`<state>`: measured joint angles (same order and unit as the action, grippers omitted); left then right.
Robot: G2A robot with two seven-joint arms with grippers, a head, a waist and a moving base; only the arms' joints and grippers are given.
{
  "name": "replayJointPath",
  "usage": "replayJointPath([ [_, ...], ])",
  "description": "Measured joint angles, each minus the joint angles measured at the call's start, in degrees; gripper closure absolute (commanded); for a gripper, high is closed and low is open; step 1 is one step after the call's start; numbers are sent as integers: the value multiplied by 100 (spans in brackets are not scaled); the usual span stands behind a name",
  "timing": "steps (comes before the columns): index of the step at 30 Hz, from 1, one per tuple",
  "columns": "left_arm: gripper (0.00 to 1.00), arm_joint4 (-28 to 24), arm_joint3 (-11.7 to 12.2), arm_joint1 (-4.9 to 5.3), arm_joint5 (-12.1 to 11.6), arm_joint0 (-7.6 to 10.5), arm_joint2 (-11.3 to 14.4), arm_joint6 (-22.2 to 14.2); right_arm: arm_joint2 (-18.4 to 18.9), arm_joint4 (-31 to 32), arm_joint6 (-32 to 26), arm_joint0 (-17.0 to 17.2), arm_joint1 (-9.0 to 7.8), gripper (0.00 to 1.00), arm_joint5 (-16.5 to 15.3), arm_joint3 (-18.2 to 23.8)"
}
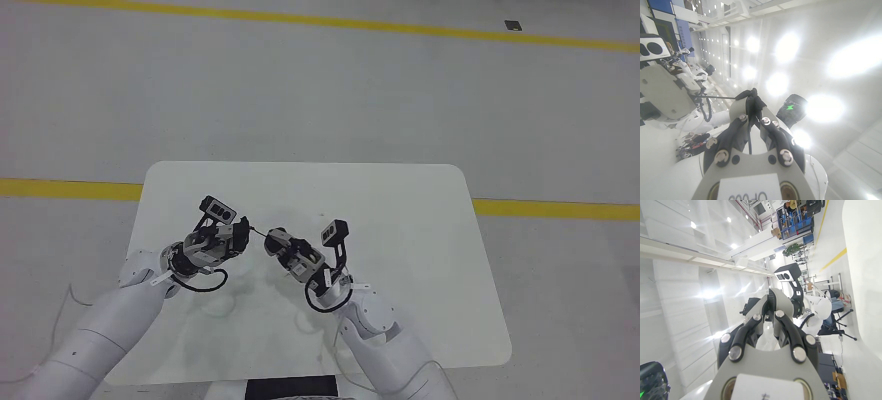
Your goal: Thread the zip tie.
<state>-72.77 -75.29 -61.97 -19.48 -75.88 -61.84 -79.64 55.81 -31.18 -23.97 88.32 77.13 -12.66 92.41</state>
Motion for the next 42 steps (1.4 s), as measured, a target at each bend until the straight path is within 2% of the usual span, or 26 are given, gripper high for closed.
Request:
replayJointPath([
  [41,100,0,0,0,0,0,0,0,41,175,136,20,1,100,-79,-180],
  [42,100,0,0,0,0,0,0,0,57,198,152,29,-3,91,-86,-167],
])
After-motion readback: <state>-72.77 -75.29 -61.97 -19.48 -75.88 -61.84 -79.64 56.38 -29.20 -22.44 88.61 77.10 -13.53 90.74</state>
